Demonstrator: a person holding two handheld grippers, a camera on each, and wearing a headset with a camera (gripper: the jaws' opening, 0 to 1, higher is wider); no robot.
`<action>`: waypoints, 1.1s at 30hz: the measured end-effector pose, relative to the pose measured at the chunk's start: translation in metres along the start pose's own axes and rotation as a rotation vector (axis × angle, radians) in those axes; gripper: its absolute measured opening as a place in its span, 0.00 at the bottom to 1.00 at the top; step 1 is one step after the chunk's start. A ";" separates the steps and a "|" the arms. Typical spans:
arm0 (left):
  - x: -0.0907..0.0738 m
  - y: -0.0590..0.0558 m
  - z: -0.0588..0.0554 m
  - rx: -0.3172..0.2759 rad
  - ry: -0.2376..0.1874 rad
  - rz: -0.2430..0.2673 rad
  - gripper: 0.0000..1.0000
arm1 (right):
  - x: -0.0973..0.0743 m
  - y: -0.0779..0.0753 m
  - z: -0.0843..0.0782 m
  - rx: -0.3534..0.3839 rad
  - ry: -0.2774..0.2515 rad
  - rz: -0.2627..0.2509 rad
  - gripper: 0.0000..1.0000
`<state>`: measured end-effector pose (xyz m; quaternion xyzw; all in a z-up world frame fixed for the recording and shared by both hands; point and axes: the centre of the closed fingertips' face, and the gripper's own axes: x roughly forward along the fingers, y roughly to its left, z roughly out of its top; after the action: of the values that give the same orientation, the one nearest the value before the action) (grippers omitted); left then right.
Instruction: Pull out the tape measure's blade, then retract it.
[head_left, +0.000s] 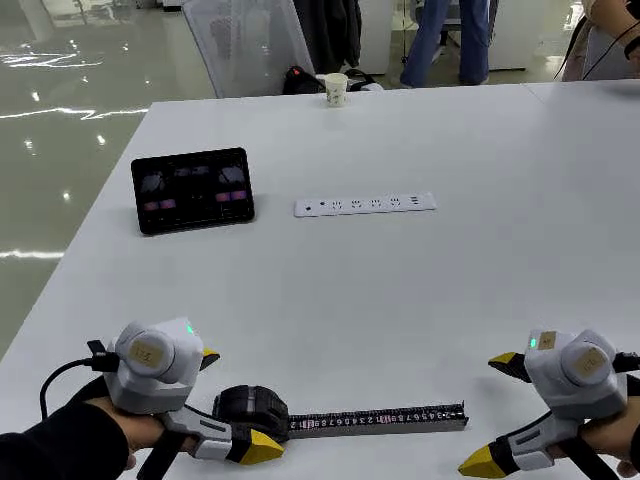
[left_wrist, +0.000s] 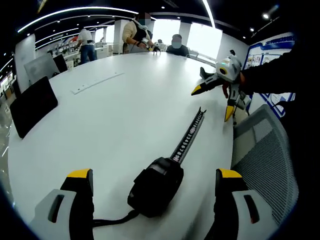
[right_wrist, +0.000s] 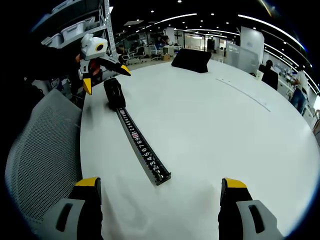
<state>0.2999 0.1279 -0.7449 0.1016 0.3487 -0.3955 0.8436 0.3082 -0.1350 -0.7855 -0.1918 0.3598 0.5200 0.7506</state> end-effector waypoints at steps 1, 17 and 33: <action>-0.002 0.003 -0.001 0.006 -0.009 0.018 0.99 | -0.002 0.000 -0.002 -0.008 -0.001 -0.010 0.99; -0.013 0.008 -0.038 -0.057 -0.036 0.085 0.99 | -0.020 0.001 -0.014 0.027 -0.090 -0.077 0.99; -0.037 0.008 -0.053 -0.105 -0.107 0.159 0.99 | -0.044 0.008 -0.027 0.079 -0.115 -0.140 0.99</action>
<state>0.2628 0.1793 -0.7596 0.0631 0.3145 -0.3134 0.8938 0.2824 -0.1780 -0.7702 -0.1566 0.3218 0.4618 0.8116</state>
